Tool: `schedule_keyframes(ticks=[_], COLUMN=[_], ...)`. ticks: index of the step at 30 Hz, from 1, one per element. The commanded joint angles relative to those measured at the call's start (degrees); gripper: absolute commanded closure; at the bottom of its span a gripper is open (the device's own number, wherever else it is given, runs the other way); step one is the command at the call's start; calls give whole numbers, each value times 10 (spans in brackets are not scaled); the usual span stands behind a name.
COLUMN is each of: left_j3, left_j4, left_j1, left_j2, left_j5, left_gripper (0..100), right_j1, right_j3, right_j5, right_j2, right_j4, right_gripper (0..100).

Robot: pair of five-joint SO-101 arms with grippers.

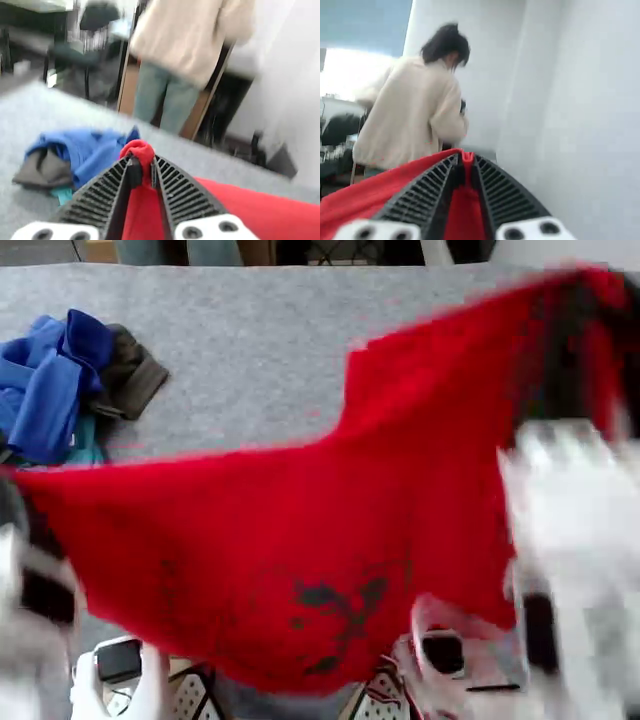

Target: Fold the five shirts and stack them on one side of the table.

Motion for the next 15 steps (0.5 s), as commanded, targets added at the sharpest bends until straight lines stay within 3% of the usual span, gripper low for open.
schedule_keyframes(ticks=[1, 4, 6, 9, 12, 15], left_j3=[196, 351, 444, 502, 456, 368], left_j4=[-167, -376, -560, -784, -827, -786], left_j1=[5, 6, 6, 6, 18, 28], left_j2=[18, 55, 100, 193, 301, 397], left_j5=[-4, -4, -4, -7, -8, -8], left_gripper=[971, 971, 971, 971, 972, 972], right_j1=[6, 7, 7, 6, 6, 8], right_j3=[185, 342, 436, 532, 546, 501], right_j5=[30, 51, 55, 55, 55, 55], right_j2=[26, 62, 92, 145, 208, 267], right_j4=[-73, -210, -331, -519, -633, -631], right_gripper=[985, 985, 985, 985, 985, 985])
